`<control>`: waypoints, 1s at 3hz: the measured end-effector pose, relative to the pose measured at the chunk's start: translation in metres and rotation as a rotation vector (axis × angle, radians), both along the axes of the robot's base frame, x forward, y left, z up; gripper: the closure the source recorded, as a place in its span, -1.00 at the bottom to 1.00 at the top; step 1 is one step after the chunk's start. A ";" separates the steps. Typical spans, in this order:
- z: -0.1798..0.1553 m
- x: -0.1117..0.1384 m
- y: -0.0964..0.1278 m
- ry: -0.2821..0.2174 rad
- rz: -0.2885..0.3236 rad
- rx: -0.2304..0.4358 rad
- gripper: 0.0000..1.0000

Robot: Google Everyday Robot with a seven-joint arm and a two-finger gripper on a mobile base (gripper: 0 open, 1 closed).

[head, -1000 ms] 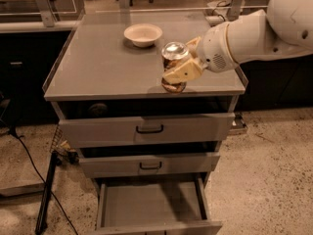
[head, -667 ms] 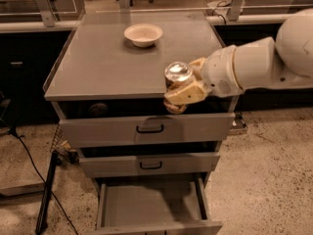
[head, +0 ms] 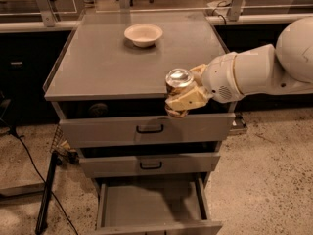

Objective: Place orange can into bottom drawer

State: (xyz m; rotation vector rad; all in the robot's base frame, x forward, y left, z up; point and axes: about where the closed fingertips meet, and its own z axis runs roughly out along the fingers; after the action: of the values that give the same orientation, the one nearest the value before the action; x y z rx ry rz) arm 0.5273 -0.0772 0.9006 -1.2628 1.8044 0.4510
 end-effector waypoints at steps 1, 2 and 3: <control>-0.029 -0.009 0.000 0.009 0.046 0.002 1.00; -0.080 -0.021 -0.006 0.005 0.090 0.009 1.00; -0.136 -0.030 -0.011 -0.018 0.117 0.032 1.00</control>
Offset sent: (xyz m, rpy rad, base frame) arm -0.0338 -0.0199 -0.1450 0.0145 -0.0064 0.1365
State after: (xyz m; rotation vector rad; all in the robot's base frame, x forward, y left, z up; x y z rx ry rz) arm 0.4970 -0.0887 0.7648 -1.3508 1.7079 0.5301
